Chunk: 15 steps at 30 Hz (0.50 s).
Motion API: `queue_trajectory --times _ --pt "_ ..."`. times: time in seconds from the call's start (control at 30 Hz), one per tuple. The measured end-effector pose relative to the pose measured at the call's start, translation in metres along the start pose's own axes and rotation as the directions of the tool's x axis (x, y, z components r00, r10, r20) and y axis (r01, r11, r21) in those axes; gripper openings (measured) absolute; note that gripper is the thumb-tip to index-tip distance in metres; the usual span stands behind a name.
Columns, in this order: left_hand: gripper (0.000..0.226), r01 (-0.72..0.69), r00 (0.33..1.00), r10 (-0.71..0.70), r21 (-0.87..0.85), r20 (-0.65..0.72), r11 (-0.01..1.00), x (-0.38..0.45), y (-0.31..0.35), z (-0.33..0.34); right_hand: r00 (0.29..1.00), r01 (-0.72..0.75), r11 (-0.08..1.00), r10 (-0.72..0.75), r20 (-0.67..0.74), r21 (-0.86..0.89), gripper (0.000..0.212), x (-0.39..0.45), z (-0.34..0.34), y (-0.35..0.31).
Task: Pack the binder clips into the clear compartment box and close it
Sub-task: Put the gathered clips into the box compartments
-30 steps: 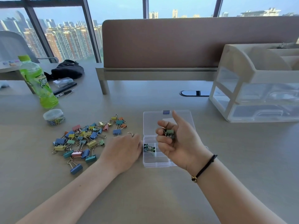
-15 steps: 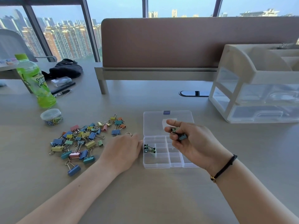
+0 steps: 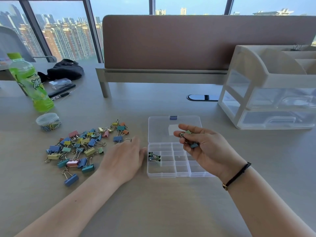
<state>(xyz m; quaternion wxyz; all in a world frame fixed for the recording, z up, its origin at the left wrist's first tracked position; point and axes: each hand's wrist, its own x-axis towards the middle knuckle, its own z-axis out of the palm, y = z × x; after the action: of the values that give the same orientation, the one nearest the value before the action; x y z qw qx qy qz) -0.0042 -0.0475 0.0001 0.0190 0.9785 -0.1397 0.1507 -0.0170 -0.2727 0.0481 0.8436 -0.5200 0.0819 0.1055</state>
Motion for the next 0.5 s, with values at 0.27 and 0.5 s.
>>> queue_trajectory --times 0.27,0.5 --pt "0.019 -0.007 0.995 -0.028 -0.362 -0.094 0.932 -0.003 -0.012 0.002 1.000 -0.016 1.000 0.017 -0.025 0.019 0.024 -0.001 -0.003 0.000" --pt "0.026 0.491 0.679 -0.147 -0.594 0.719 -0.637 0.024 -0.009 -0.031 0.998 0.010 0.999 -0.013 -0.057 -0.047 0.006 0.001 -0.003 0.000"
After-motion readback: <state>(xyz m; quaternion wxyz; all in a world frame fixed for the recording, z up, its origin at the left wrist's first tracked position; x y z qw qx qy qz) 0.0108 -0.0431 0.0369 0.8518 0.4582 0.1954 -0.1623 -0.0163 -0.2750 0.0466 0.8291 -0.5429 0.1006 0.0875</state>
